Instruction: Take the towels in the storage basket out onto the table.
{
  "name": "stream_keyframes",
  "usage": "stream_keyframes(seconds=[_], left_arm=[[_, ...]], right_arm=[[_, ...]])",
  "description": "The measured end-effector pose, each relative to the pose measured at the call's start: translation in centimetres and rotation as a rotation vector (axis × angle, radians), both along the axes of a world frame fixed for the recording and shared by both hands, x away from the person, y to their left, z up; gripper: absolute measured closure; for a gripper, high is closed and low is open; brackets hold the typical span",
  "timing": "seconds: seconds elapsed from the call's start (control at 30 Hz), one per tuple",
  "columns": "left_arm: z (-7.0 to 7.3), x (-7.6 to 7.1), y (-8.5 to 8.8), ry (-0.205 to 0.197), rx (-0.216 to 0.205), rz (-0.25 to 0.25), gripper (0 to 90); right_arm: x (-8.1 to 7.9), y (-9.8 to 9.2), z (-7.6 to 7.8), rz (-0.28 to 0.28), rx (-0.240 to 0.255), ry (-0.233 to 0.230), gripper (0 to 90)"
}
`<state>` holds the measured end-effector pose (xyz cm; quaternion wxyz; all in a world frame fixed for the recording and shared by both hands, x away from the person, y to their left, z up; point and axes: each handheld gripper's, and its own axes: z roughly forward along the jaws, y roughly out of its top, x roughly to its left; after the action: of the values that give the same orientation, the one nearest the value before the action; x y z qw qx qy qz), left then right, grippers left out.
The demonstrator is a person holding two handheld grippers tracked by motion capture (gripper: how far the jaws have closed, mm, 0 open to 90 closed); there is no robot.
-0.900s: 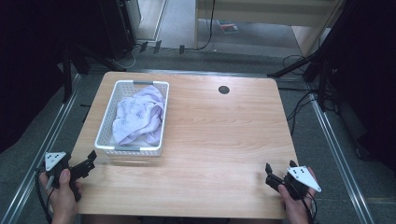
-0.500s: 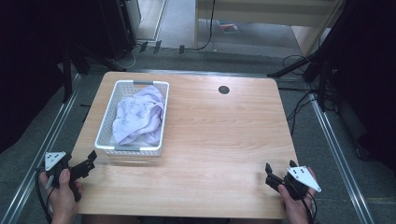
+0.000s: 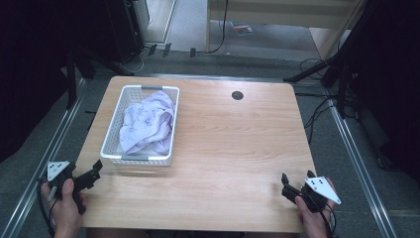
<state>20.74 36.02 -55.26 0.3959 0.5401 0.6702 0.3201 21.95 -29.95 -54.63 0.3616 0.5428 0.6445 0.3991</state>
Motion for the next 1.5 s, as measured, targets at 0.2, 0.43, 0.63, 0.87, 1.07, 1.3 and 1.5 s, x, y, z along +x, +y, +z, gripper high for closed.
stream_keyframes(seconds=[0.2, 0.43, 0.63, 0.87, 1.07, 1.3, 1.5], left_arm=[[0.4, -0.1, 0.2, 0.014, 0.008, -0.013, 7.8], [1.7, -0.6, 0.7, -0.016, -0.012, -0.008, 7.8], [3.8, -1.2, 0.6, -0.055, -0.018, -0.021, 7.8], [6.0, -1.0, -0.3, -0.059, 0.015, -0.038, 7.8], [7.8, -0.3, -1.3, -0.052, 0.019, -0.077, 7.8], [9.6, 1.6, -2.7, -0.019, 0.040, -0.132, 7.8], [10.5, 2.9, -3.6, 0.012, 0.051, -0.159, 7.7]], right_arm=[[0.0, 0.0, 0.0, 0.003, 0.002, -0.001, 13.0], [0.0, 0.0, 0.0, 0.003, 0.000, 0.000, 13.0], [0.0, 0.0, 0.0, 0.002, -0.001, 0.000, 13.0], [0.0, 0.0, 0.0, 0.000, 0.000, 0.000, 13.1], [0.0, 0.0, 0.0, 0.000, 0.000, -0.001, 13.1], [0.0, 0.0, 0.0, 0.001, 0.000, -0.001, 13.1], [-0.1, 0.0, 0.0, 0.004, 0.003, -0.002, 13.1]])
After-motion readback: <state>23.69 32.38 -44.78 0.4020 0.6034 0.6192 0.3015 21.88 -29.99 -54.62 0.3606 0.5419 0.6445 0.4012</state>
